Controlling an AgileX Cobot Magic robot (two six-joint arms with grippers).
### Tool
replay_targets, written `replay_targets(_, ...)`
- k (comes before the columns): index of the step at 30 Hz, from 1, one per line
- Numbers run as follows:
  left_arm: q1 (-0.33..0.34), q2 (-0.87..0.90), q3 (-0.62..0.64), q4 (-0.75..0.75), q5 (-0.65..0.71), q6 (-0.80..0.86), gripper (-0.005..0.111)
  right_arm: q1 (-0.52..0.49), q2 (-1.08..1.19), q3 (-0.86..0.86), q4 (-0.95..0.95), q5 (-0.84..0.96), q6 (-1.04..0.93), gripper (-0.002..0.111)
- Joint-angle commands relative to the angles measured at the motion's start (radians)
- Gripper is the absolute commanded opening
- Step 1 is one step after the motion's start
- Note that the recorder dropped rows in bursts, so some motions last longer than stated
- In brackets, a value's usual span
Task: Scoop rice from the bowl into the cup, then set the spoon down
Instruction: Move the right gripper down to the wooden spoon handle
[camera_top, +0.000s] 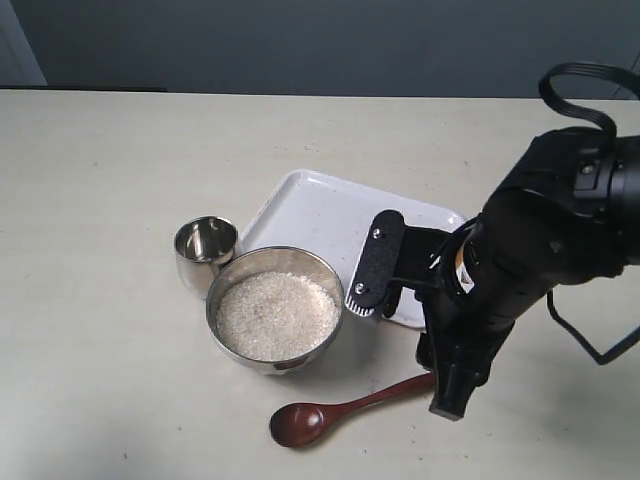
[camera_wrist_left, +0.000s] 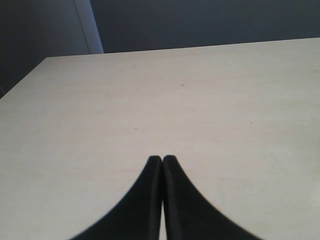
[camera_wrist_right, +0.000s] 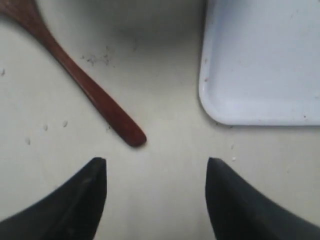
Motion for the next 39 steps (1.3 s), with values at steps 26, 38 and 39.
replay_targets(26, -0.002, 0.001, -0.008, -0.001, -0.012, -0.006, 0.001, 0.002, 0.235, 0.056, 0.040, -0.240, -0.106, 0.057)
replay_targets(38, -0.002, 0.001, -0.008, -0.001, -0.012, -0.006, 0.001, 0.002, 0.281, 0.056, 0.138, -0.234, -0.106, 0.002)
replay_targets(39, -0.002, 0.001, -0.008, -0.001, -0.012, -0.006, 0.001, 0.002, 0.281, 0.056, 0.140, -0.228, -0.106, -0.001)
